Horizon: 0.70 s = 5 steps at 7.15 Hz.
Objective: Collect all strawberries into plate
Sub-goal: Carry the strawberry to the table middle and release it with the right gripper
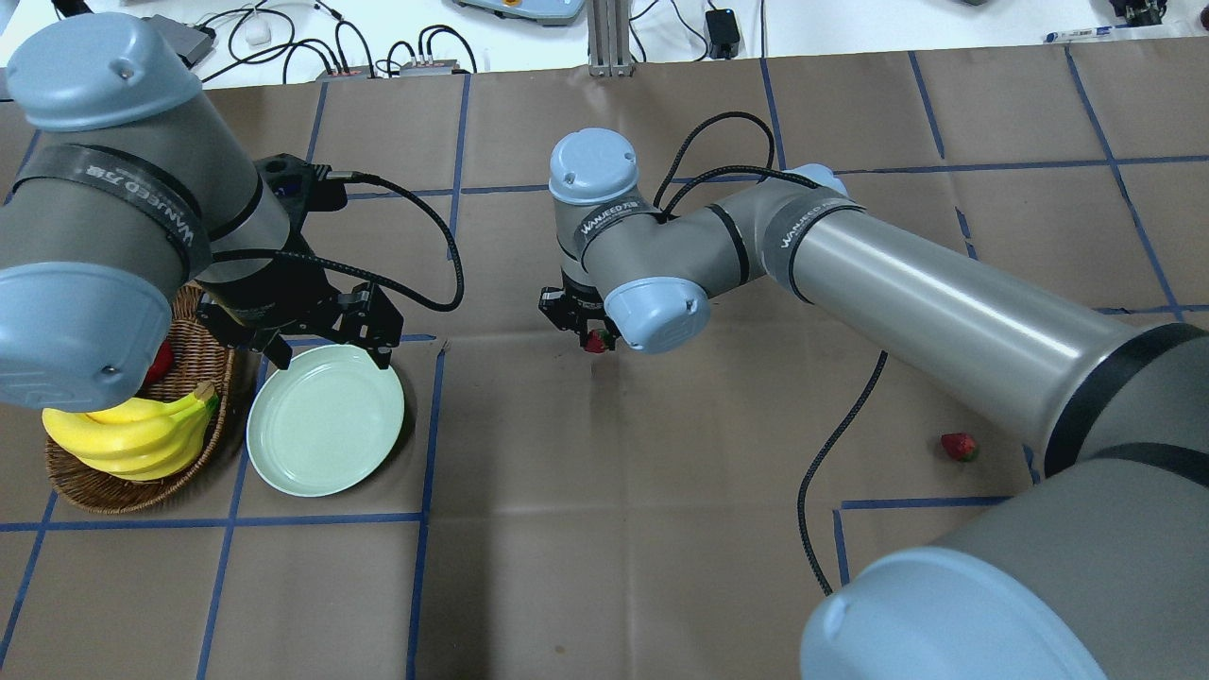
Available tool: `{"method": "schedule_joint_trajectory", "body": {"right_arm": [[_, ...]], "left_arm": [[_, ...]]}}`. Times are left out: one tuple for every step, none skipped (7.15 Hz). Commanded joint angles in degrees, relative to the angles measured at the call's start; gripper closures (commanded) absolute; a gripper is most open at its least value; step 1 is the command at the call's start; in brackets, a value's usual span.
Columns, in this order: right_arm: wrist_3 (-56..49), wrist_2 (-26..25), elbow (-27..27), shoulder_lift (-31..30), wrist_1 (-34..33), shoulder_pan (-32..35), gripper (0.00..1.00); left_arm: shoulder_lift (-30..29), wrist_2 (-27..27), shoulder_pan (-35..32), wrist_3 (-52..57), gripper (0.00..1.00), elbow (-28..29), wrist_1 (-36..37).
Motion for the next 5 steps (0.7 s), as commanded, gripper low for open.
{"method": "schedule_joint_trajectory", "body": {"right_arm": [[-0.44,0.20,-0.22,-1.36,0.66,-2.41,0.00],[-1.31,0.29,0.30,-3.81,1.88,-3.90,0.00],[-5.58,0.03,0.30,-6.79,7.03,-6.53,0.00],[-11.28,-0.49,0.83,-10.39,11.60,-10.47,0.00],[-16.56,-0.50,1.27,-13.65,16.35,-14.95,0.00]], "left_arm": [[0.08,-0.07,0.00,-0.15,0.00,-1.74,0.21],[-0.19,-1.11,0.00,-0.24,0.00,-2.70,0.30],[-0.45,-5.39,0.09,-2.24,0.00,-3.58,2.30],[-2.37,-6.04,-0.09,-3.05,0.00,-3.85,5.02],[-5.26,-5.87,-1.74,-3.92,0.00,-3.51,5.57]]}}
